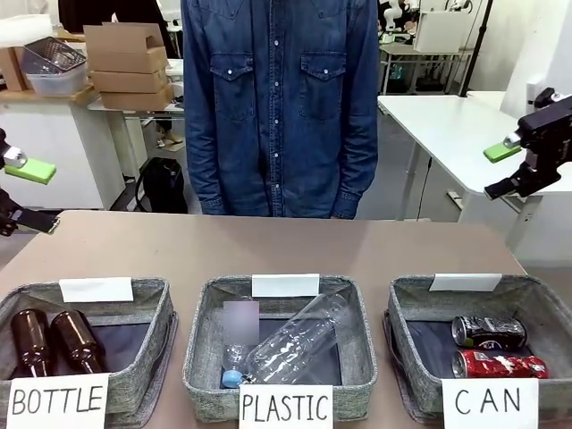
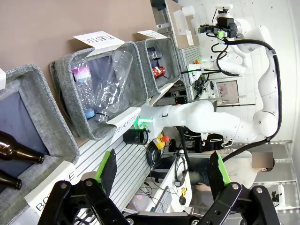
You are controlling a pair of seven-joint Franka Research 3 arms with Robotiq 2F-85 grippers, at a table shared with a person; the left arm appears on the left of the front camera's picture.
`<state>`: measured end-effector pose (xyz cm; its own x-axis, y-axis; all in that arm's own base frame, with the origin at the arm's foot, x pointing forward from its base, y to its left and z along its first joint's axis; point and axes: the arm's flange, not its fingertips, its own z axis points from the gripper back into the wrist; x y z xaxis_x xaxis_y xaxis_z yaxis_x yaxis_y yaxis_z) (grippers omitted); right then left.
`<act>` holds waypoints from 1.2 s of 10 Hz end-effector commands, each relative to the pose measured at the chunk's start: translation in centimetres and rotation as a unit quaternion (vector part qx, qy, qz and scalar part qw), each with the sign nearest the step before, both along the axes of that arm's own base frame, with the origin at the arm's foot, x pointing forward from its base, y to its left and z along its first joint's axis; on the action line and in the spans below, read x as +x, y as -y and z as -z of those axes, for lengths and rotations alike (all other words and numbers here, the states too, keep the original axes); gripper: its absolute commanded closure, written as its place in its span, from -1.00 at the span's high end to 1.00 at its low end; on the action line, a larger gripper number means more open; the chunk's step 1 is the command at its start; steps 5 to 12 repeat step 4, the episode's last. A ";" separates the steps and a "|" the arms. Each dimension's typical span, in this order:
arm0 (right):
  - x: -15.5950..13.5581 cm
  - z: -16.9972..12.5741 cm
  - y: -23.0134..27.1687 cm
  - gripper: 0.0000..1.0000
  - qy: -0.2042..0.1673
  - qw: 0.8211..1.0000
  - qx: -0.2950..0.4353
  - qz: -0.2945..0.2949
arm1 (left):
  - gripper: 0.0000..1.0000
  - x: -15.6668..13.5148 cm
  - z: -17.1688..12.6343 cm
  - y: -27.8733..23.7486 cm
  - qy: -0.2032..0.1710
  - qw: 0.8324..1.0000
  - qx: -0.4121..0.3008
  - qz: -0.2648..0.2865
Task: Sort the can waste into the basket.
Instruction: Pick up the can waste from the table and place it in the right Fabric basket.
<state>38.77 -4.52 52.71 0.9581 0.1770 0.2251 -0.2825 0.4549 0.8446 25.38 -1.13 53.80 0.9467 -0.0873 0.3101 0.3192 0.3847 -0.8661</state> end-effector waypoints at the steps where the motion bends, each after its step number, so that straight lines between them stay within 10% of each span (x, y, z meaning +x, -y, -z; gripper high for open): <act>1: -0.2 0.0 0.3 1.00 0.002 1.000 -0.006 -0.009 | 1.00 0.1 -0.2 0.1 0.008 1.000 -0.013 0.004; 12: -0.2 0.0 0.3 1.00 0.002 1.000 -0.006 -0.009 | 1.00 0.1 -0.2 0.1 0.008 1.000 -0.013 0.004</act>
